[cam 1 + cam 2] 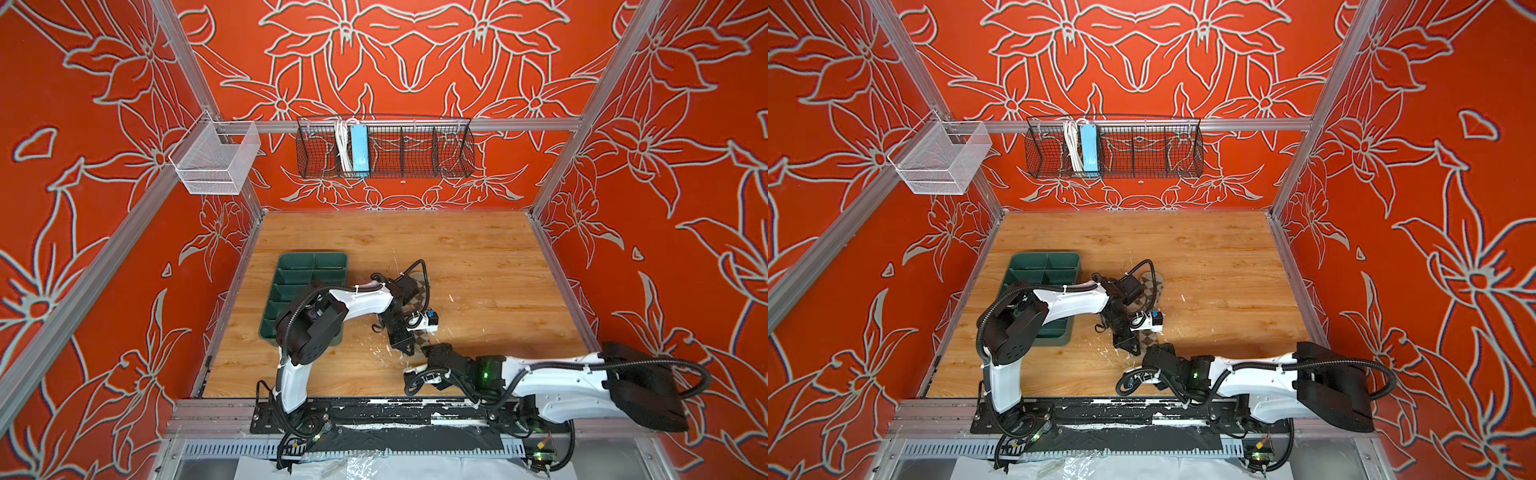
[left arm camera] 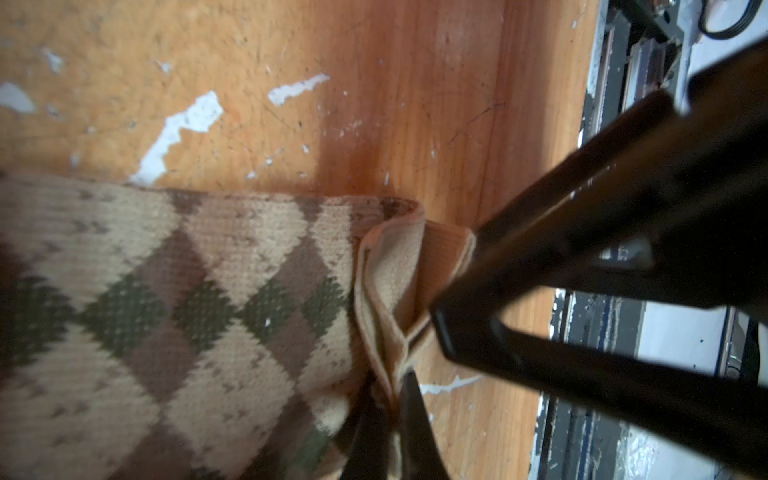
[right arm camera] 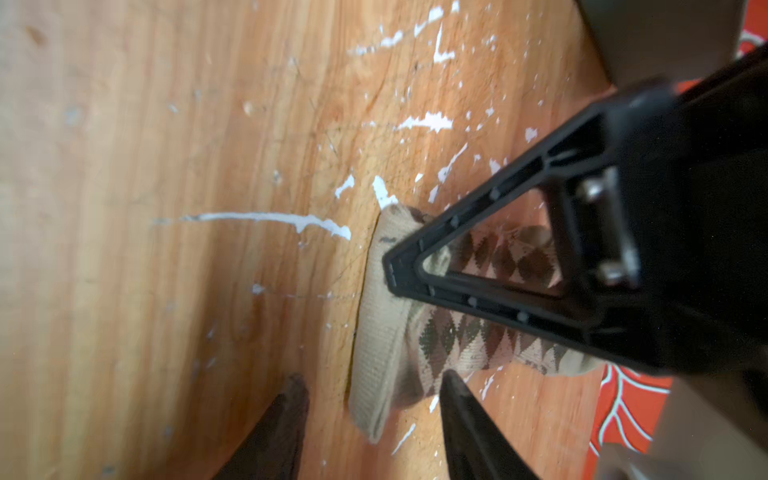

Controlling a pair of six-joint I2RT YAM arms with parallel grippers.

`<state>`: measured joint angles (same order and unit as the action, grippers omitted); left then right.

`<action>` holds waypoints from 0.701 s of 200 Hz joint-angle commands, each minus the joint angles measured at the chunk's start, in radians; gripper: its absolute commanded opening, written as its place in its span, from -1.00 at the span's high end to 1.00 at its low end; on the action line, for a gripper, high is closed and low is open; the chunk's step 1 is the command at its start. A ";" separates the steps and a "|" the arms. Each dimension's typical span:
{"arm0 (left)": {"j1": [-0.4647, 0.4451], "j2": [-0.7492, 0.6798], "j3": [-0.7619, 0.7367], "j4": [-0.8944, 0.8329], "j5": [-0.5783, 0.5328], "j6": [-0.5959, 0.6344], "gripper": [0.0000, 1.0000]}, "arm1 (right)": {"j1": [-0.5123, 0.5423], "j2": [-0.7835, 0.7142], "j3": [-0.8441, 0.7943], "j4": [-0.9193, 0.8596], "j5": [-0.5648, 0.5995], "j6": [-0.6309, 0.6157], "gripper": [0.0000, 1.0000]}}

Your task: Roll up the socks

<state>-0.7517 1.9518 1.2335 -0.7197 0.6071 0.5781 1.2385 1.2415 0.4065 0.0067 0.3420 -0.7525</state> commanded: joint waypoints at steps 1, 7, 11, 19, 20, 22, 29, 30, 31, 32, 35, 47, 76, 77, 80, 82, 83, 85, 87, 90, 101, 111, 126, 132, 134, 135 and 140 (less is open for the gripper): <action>0.006 -0.006 0.001 -0.012 -0.008 0.003 1.00 | -0.026 0.040 0.008 -0.017 0.018 0.059 0.00; 0.006 -0.007 0.000 -0.011 -0.009 0.003 1.00 | -0.033 0.055 0.016 -0.028 0.017 0.068 0.03; 0.006 -0.007 0.000 -0.010 -0.009 0.003 1.00 | -0.037 0.067 0.023 -0.034 0.018 0.073 0.08; 0.006 -0.007 0.000 -0.010 -0.009 0.003 1.00 | -0.043 0.095 0.039 -0.049 0.018 0.086 0.15; 0.006 -0.008 0.000 -0.010 -0.009 0.004 1.00 | -0.043 0.098 0.042 -0.050 0.018 0.088 0.16; 0.006 -0.009 0.000 -0.011 -0.009 0.003 1.00 | -0.045 0.104 0.046 -0.055 0.018 0.091 0.17; 0.006 -0.009 0.000 -0.010 -0.008 0.003 1.00 | -0.049 0.126 0.059 -0.065 0.016 0.104 0.28; 0.006 -0.010 0.000 -0.011 -0.008 0.003 1.00 | -0.050 0.129 0.061 -0.066 0.016 0.106 0.30; 0.006 -0.010 0.000 -0.011 -0.007 0.004 1.00 | -0.051 0.132 0.063 -0.067 0.016 0.109 0.31; 0.006 -0.010 0.000 -0.011 -0.007 0.004 1.00 | -0.052 0.135 0.064 -0.068 0.016 0.111 0.33; 0.006 -0.011 0.000 -0.011 -0.006 0.004 1.00 | -0.054 0.143 0.069 -0.070 0.015 0.118 0.37; 0.006 -0.015 0.000 -0.009 -0.006 0.000 0.98 | -0.060 0.171 0.095 -0.107 -0.011 0.135 0.54; 0.006 -0.039 -0.004 0.016 -0.031 -0.022 0.80 | -0.069 0.194 0.140 -0.211 -0.086 0.167 0.84; 0.006 -0.040 -0.004 0.019 -0.032 -0.024 0.79 | -0.070 0.194 0.140 -0.217 -0.090 0.168 0.84; 0.006 -0.047 -0.007 0.027 -0.039 -0.028 0.78 | -0.072 0.194 0.143 -0.233 -0.102 0.172 0.85; 0.007 -0.052 -0.011 0.033 -0.043 -0.029 0.77 | -0.071 0.191 0.145 -0.242 -0.111 0.174 0.85; 0.008 -0.056 -0.012 0.036 -0.045 -0.029 0.77 | -0.072 0.191 0.148 -0.246 -0.115 0.175 0.85; 0.008 -0.060 -0.016 0.043 -0.049 -0.030 0.76 | -0.073 0.190 0.150 -0.261 -0.123 0.177 0.87; 0.008 -0.066 -0.020 0.050 -0.054 -0.032 0.75 | -0.074 0.189 0.153 -0.272 -0.135 0.179 0.88; 0.008 -0.076 -0.027 0.064 -0.063 -0.036 0.74 | -0.074 0.187 0.158 -0.287 -0.153 0.182 0.91; 0.009 -0.120 -0.063 0.133 -0.111 -0.066 0.69 | -0.078 0.181 0.173 -0.350 -0.210 0.203 0.94; 0.012 -0.172 -0.098 0.189 -0.149 -0.077 0.61 | -0.084 0.177 0.184 -0.406 -0.270 0.214 0.97; 0.016 -0.253 -0.146 0.266 -0.214 -0.097 0.41 | -0.095 0.177 0.200 -0.454 -0.329 0.235 1.00; 0.017 -0.289 -0.159 0.281 -0.237 -0.095 0.34 | -0.102 0.177 0.204 -0.469 -0.352 0.240 1.00; 0.017 -0.300 -0.164 0.287 -0.244 -0.095 0.32 | -0.104 0.178 0.205 -0.472 -0.359 0.240 1.00; 0.017 -0.306 -0.165 0.290 -0.247 -0.096 0.31 | -0.105 0.178 0.206 -0.474 -0.361 0.241 1.00; 0.017 -0.336 -0.177 0.304 -0.268 -0.097 0.27 | -0.113 0.179 0.208 -0.481 -0.376 0.245 1.00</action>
<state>-0.7452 1.7531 1.0966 -0.5449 0.4587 0.5014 1.1465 1.4044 0.6182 -0.2657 0.1589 -0.5632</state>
